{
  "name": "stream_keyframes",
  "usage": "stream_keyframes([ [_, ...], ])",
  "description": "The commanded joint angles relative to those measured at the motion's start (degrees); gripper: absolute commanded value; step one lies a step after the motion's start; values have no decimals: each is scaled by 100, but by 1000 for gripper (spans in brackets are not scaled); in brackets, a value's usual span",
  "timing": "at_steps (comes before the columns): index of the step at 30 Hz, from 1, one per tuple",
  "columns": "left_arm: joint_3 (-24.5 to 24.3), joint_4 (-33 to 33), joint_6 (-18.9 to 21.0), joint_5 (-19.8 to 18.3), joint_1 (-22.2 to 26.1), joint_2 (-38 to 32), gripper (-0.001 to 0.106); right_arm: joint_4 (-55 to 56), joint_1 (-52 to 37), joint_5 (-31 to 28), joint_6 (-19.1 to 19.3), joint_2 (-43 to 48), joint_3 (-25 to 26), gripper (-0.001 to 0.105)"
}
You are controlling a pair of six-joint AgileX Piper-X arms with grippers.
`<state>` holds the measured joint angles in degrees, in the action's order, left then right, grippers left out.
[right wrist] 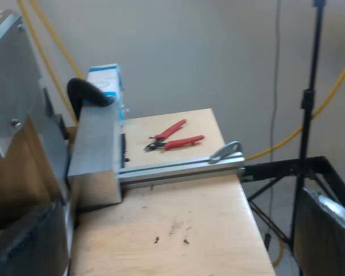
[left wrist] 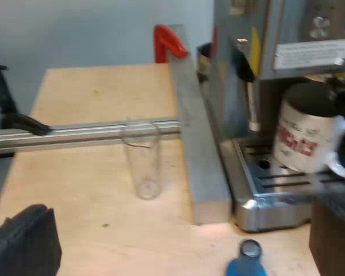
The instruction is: Place mug into machine
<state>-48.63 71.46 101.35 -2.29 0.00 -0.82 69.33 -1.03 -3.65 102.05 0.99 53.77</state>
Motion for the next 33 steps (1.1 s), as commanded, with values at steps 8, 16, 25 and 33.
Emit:
stream_keyframes([
  [8, 822, -1059, 37, 304, -9, -800, 89, -1308, 0, 140, 64, 196, -1339, 81],
  [16, 1700, -1162, 36, 304, -9, -789, 89, -1390, 0, 140, 64, 198, -2179, 81],
  [25, 2011, -1493, 36, 229, -9, -775, 89, -1375, 0, 140, 26, 193, -2527, 81],
  [33, 2011, -1506, -5, -92, -9, -775, 89, -1375, 0, 126, 15, 193, -2527, 81],
])
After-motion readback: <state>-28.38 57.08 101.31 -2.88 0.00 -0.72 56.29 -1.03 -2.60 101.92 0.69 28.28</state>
